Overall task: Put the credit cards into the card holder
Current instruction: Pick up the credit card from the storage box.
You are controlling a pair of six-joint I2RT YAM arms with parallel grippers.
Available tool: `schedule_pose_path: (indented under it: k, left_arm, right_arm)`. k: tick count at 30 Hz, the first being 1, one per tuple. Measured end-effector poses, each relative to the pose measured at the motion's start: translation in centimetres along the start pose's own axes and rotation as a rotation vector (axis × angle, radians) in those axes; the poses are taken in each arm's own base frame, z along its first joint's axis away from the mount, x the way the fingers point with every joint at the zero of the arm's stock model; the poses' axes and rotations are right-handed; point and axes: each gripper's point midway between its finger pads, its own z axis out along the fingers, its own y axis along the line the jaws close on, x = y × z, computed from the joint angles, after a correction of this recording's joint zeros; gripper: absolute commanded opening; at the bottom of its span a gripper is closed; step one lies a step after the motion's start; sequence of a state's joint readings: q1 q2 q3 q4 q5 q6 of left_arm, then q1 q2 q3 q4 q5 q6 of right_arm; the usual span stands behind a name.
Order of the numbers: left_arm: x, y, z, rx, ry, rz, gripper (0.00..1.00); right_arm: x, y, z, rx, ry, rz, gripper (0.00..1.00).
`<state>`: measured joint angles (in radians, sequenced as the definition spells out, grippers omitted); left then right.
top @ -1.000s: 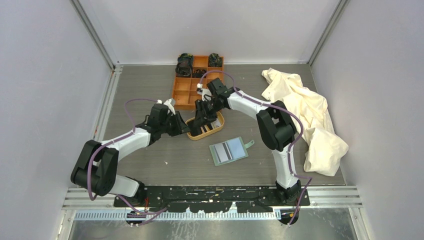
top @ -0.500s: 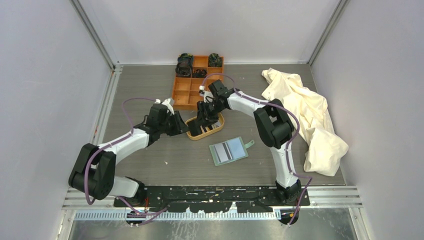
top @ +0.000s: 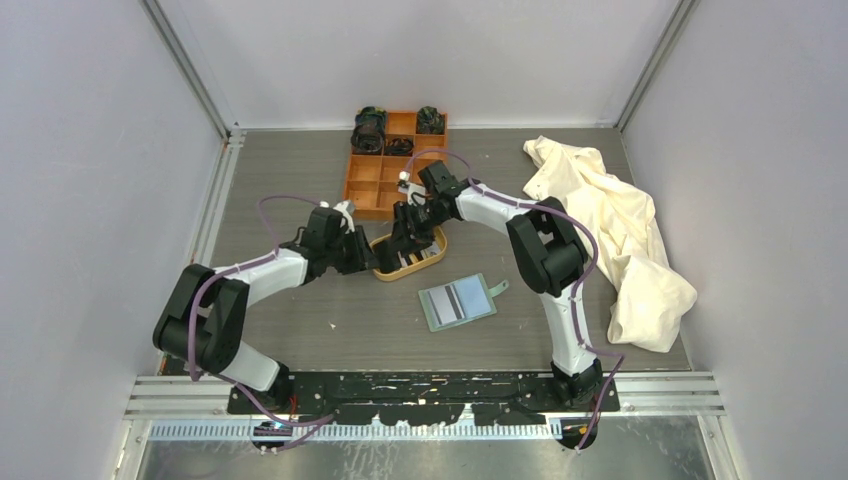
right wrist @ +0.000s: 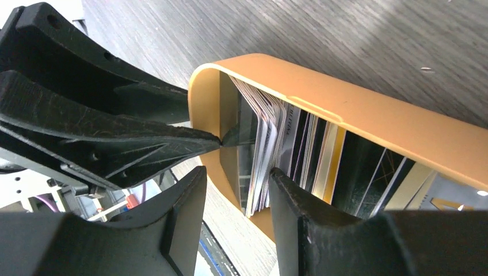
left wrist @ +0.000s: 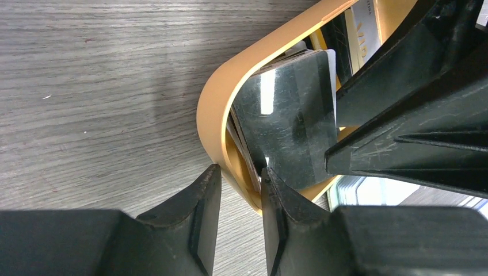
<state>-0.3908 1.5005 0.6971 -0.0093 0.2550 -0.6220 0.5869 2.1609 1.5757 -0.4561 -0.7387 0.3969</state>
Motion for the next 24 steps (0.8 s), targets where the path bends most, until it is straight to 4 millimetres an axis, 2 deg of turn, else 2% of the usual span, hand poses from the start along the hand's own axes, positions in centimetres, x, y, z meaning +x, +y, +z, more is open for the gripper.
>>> schedule_pose_path:
  k: [5, 17, 21, 24]
  left_arm:
    - [0.1, 0.2, 0.1, -0.007, 0.006, -0.002, 0.26]
    - [-0.1, 0.3, 0.1, -0.011, 0.005, -0.008, 0.23]
    - [-0.2, 0.2, 0.2, -0.006, 0.004, -0.009, 0.23]
    - [-0.2, 0.2, 0.2, -0.006, 0.005, -0.009, 0.23]
  right_arm:
    - [-0.1, 0.6, 0.0, -0.053, -0.002, 0.034, 0.48]
    - [-0.3, 1.5, -0.1, -0.119, -0.007, 0.095, 0.49]
    - [-0.5, 1.8, 0.0, -0.133, -0.011, 0.103, 0.62]
    - [-0.5, 1.9, 0.0, -0.139, -0.010, 0.113, 0.62]
